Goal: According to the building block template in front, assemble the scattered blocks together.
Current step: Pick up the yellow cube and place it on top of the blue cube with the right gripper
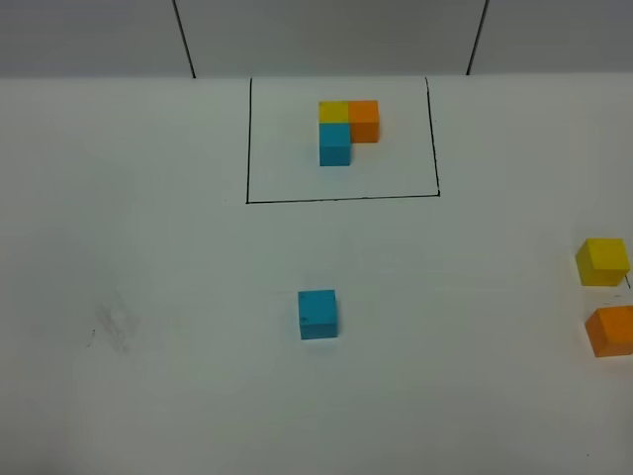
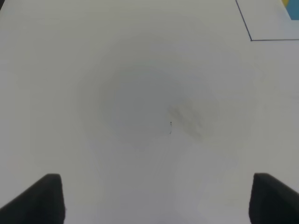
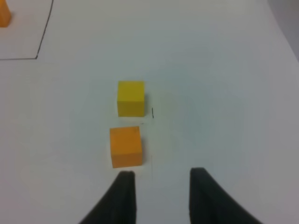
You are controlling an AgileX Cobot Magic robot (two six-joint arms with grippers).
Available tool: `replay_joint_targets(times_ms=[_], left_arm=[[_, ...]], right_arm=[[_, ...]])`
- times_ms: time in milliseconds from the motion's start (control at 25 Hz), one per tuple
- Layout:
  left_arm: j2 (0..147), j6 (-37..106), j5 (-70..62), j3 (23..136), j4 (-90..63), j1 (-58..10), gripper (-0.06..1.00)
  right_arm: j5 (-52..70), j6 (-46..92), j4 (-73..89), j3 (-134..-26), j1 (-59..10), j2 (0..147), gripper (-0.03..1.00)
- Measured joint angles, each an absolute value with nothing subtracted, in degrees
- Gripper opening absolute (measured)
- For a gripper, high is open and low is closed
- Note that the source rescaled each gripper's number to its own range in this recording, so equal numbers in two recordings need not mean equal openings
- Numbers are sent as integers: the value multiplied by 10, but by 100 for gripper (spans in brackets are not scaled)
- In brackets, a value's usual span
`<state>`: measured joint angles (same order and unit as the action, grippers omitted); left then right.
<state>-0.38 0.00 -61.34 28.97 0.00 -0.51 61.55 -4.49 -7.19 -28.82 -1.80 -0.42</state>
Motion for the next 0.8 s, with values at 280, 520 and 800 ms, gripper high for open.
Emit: replay_joint_targets(times_ms=[280,520,800], left_arm=[[-4,0,-613,290,0,-5,68],[-4,0,-613,290,0,-5,68],[-4,0,-613,290,0,-5,68]], right_arm=[[615,-51,-74,-288,-18,0,2],[586,-95,-63,-312,-18,109,20],[523,-96,-63,-389,-18,341,87]])
